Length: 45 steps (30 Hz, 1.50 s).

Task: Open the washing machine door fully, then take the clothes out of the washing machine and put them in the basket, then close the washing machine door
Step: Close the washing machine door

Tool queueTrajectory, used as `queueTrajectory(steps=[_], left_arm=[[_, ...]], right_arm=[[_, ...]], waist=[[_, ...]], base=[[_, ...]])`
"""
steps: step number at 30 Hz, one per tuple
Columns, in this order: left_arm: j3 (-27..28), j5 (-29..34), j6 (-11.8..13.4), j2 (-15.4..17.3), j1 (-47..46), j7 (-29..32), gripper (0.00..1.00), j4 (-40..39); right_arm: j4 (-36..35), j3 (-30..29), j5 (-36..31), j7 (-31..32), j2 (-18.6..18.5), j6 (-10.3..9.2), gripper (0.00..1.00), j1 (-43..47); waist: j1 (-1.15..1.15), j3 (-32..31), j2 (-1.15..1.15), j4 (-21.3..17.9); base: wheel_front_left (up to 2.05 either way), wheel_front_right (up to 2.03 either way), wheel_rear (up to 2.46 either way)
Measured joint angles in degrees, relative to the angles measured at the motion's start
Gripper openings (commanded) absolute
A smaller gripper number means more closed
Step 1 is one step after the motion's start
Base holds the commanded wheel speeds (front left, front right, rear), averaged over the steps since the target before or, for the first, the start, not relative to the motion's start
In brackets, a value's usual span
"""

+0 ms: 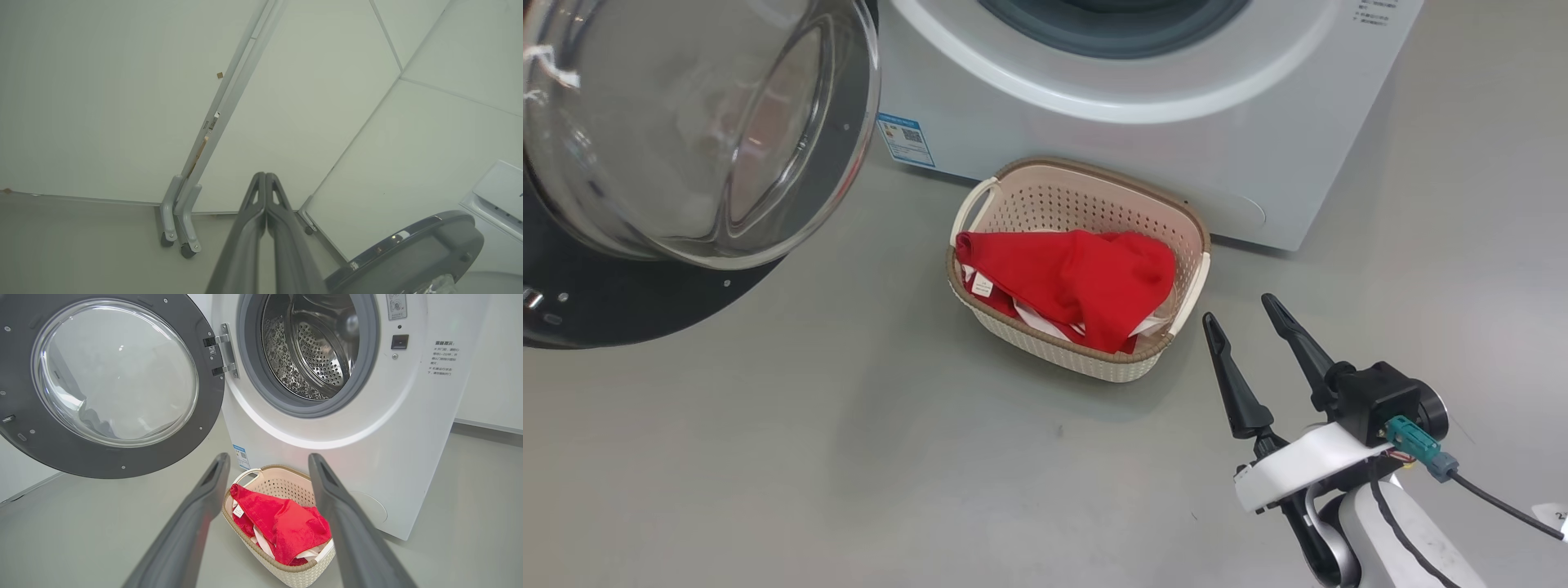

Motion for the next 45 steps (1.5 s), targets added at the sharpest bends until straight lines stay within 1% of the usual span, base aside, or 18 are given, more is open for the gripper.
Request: queueTrajectory(steps=[3, 5, 8, 14, 19, 25, 36, 40, 45], left_arm=[[2.5, -5.3, 2.3, 0.5, -4.1, 4.0, 0.0, 4.0], [4.2, -7.3, 4.0, 0.8, -6.6, 5.2, 0.0, 6.5], [6.6, -10.8, 5.4, 1.9, -10.7, 6.7, 0.0, 8.4], [7.0, -12.2, 7.3, 3.1, -15.9, 9.3, 0.0, 14.1], [8.8, -14.4, 7.5, 3.6, -17.7, 11.3, 0.0, 19.5], [9.4, -14.7, 8.0, 4.7, -18.7, 13.0, 0.0, 23.7], [10.7, -18.9, 8.0, 4.0, -25.5, 17.9, 0.0, 32.6], [10.4, -19.0, 8.0, 3.8, -26.0, 20.1, 0.0, 36.7], [9.7, -18.9, 8.0, 4.0, -27.1, 21.6, 0.0, 38.8]], right_arm=[[0.0, 0.2, -0.1, 0.0, -0.4, 0.01, 1.0, -0.6], [-0.1, 0.3, -0.1, 0.1, -0.6, 0.01, 1.0, -1.0], [-0.3, 0.4, -0.1, 0.3, -0.6, 0.01, 1.0, -1.4], [-0.4, 0.5, -0.1, 0.3, -0.8, 0.02, 1.0, -2.3], [-0.3, 0.7, -0.1, 0.3, -0.7, 0.02, 1.0, -3.0], [-0.4, 0.7, -0.1, 0.3, -0.8, 0.02, 1.0, -3.2], [-0.3, 0.4, -0.1, 0.2, -1.1, 0.02, 1.0, -3.2], [-0.2, 0.4, 0.0, 0.2, -1.1, 0.02, 1.0, -3.5], [0.0, 0.4, 0.0, 0.1, -1.0, 0.03, 1.0, -3.7]], waist=[[0.0, 1.1, 0.0, -1.1], [0.0, 1.7, 0.0, -1.9], [0.0, 2.6, 0.0, -3.0], [0.0, 3.8, 0.0, -4.8], [0.0, 4.2, 0.0, -5.9], [0.0, 4.6, 0.0, -6.7], [0.0, 5.1, 0.0, -7.0], [0.0, 5.1, 0.0, -6.9], [0.0, 4.9, 0.0, -6.7]], base=[[0.0, 0.0, 0.0], [0.0, 0.0, 0.0], [0.0, 0.0, 0.0], [0.0, 0.0, 0.0], [0.0, 0.0, 0.0], [0.0, 0.0, 0.0], [0.0, 0.0, 0.0], [0.0, 0.0, 0.0], [0.0, 0.0, 0.0]])
